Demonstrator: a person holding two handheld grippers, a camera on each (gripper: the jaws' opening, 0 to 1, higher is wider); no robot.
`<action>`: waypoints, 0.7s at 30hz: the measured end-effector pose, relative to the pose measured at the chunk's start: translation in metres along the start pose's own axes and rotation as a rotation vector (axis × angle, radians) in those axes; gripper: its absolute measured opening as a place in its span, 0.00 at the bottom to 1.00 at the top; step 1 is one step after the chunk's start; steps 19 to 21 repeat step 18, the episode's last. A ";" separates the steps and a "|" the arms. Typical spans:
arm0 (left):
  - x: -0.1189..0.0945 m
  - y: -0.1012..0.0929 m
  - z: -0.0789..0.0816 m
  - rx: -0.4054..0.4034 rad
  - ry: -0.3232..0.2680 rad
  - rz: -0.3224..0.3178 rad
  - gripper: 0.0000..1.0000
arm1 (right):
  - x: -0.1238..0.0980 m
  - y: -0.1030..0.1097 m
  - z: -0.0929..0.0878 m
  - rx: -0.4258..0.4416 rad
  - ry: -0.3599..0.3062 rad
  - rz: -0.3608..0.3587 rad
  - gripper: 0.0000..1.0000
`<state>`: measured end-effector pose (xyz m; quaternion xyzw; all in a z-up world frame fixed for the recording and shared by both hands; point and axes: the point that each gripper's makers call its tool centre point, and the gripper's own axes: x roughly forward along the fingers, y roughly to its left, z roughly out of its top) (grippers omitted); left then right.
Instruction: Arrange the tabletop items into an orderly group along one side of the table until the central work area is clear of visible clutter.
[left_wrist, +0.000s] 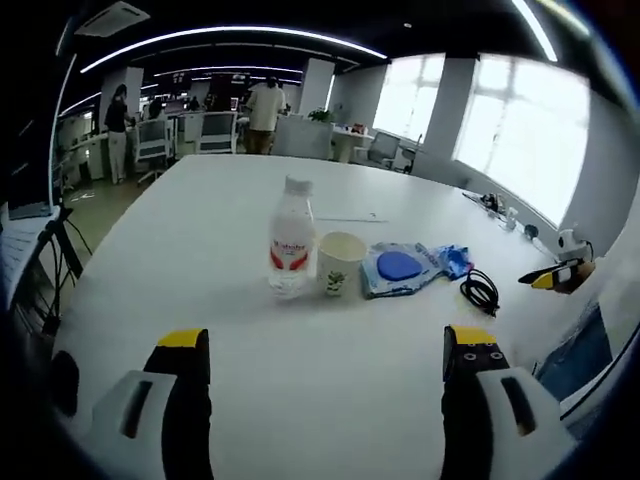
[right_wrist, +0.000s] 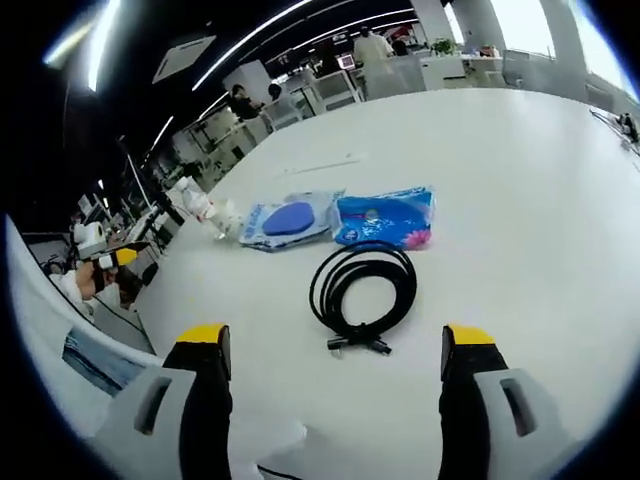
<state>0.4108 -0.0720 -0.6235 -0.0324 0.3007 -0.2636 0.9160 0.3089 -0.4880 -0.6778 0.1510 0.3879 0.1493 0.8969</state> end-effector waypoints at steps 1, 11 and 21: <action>0.000 -0.001 -0.001 0.001 0.007 -0.005 1.00 | -0.001 0.002 -0.002 0.007 0.004 0.000 0.87; -0.007 -0.003 -0.002 0.008 0.021 -0.016 0.99 | -0.010 0.003 -0.005 0.028 0.003 -0.012 0.87; -0.009 -0.001 -0.002 -0.004 0.020 -0.021 1.00 | -0.011 0.004 -0.003 0.033 -0.007 -0.016 0.87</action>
